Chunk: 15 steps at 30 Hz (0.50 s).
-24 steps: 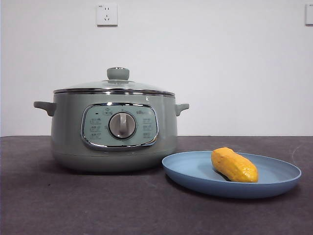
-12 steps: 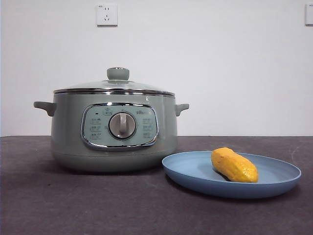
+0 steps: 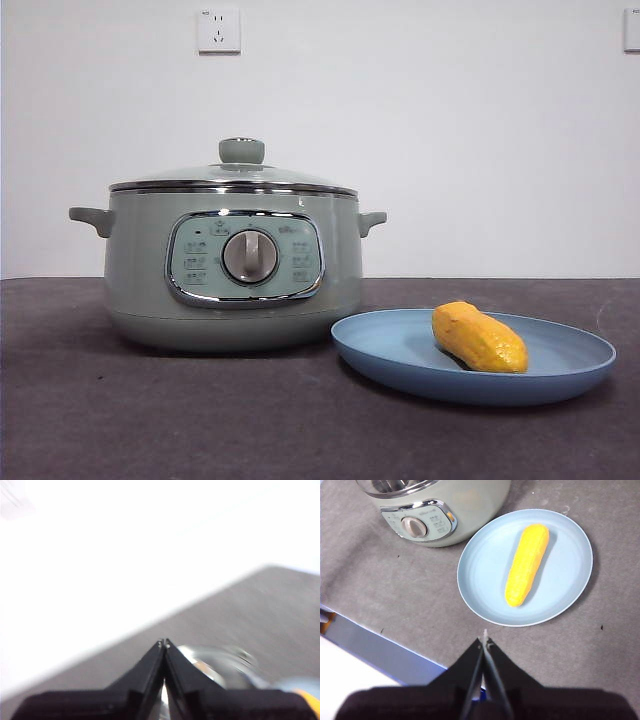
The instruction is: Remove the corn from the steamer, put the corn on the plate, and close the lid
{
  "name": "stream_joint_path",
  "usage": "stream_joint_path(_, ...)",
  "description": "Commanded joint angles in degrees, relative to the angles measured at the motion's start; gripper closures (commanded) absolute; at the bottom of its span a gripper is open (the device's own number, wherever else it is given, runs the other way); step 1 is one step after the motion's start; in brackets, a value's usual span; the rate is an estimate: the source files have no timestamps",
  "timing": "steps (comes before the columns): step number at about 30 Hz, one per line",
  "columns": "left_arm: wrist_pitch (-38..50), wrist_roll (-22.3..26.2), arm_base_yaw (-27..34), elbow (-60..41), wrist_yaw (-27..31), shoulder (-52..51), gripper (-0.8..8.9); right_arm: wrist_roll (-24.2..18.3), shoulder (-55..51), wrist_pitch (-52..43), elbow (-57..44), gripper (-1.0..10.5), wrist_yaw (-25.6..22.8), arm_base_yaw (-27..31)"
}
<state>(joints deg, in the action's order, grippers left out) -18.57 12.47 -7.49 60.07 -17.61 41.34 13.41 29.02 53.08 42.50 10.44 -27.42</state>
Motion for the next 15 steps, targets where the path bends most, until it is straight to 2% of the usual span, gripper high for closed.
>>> stream_joint_path(1,8.39,1.14,4.7,-11.15,0.59,-6.64,8.17,-0.44,-0.04,-0.26,-0.31,9.5,-0.11,-0.13)
stream_joint_path(6,14.56,1.09,9.81,-28.09,4.46,-17.25,8.16,-0.44,-0.04,-0.26,-0.31,9.5,-0.11,-0.13)
stream_joint_path(12,14.69,0.48,11.5,-42.8,5.79,-27.52,8.17,-0.44,-0.04,-0.26,-0.31,9.5,-0.11,-0.13)
stream_joint_path(15,14.71,-1.38,11.52,-48.63,6.23,-31.47,8.17,-0.44,-0.04,-0.26,-0.31,9.5,-0.11,-0.13)
